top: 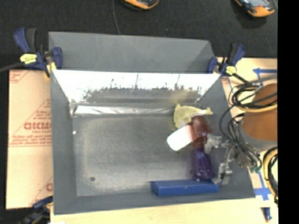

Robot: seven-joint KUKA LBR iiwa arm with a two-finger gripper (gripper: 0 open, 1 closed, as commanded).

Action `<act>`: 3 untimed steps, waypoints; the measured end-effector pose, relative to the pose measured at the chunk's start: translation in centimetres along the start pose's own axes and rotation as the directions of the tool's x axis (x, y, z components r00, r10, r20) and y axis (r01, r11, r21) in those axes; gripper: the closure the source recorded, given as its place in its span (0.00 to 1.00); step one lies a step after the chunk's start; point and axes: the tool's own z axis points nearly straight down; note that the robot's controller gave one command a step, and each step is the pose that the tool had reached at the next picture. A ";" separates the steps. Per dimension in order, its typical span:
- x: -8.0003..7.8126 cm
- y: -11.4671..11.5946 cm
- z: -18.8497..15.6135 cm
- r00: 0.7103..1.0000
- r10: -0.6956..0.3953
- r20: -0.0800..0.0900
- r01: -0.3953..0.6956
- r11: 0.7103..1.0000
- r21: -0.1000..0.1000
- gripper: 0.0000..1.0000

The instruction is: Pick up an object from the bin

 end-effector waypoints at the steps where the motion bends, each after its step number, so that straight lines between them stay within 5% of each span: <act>1: -0.2 0.1 -0.4 1.000 -0.005 0.008 0.005 1.000 0.002 0.00; 2: -0.6 1.0 1.8 0.996 -0.084 0.012 0.084 0.996 0.005 0.00; 3: -2.9 2.6 -3.8 0.973 -0.229 0.012 0.228 0.974 0.007 1.00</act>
Offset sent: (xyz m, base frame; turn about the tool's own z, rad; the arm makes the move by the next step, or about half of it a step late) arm 0.0058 0.0419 -0.0821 -0.2779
